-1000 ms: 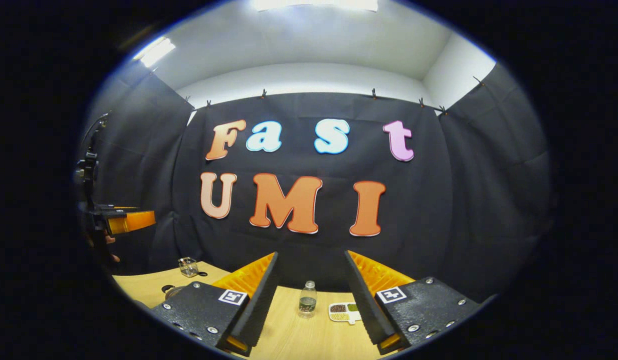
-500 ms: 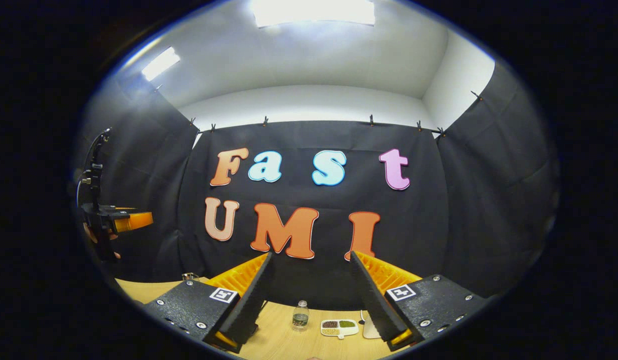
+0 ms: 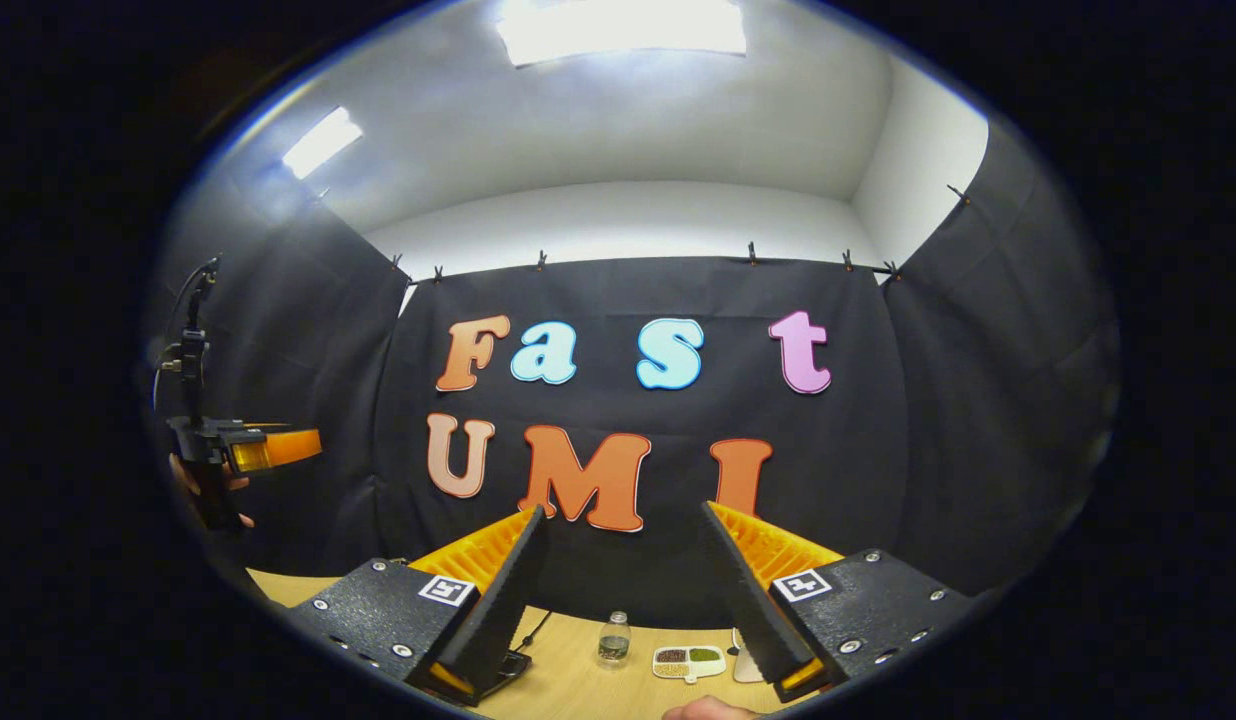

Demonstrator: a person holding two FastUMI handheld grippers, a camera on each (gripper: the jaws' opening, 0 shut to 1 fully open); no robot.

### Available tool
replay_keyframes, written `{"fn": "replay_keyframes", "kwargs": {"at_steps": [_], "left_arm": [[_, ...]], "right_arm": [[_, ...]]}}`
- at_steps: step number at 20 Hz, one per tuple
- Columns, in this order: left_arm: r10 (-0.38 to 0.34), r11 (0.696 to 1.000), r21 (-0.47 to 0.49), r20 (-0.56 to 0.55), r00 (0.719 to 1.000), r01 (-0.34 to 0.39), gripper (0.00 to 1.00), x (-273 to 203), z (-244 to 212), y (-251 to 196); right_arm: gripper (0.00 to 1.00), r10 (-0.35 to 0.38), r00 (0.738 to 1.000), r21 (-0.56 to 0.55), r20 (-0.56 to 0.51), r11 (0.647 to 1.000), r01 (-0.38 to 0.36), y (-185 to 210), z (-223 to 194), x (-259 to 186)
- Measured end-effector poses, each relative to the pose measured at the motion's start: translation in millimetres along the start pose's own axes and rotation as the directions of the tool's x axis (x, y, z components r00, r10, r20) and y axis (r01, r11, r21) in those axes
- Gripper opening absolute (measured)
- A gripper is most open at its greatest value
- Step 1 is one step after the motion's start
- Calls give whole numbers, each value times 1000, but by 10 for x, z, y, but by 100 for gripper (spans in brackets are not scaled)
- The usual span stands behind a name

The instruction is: First push the handle of the pot to place it horizontally, then grasp the pot with both hands and set it on the induction cooktop.

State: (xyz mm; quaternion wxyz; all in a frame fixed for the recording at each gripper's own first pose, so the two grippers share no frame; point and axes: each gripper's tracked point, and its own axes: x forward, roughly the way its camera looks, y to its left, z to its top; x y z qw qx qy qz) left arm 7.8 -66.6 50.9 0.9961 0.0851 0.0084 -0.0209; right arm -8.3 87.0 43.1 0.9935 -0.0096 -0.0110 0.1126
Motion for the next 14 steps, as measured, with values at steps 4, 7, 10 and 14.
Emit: {"fn": "replay_keyframes", "kwargs": {"at_steps": [4,7,10,14], "left_arm": [[-14,999,-34,6,1000,14,98,-6,-37,-43],[-5,1000,-28,3,1000,5,98,-12,-59,-48],[-8,999,-34,15,1000,8,98,-25,-61,-119],[-7,999,-35,29,1000,8,98,-30,-70,-186]], "right_arm": [[93,-3,1000,-26,26,1000,3,-14,57,-57],[94,0,999,-48,37,999,2,-21,103,-109],[94,-6,999,-38,54,999,8,-31,150,-129],[95,-21,996,-49,82,998,25,-130,187,-126]]}}
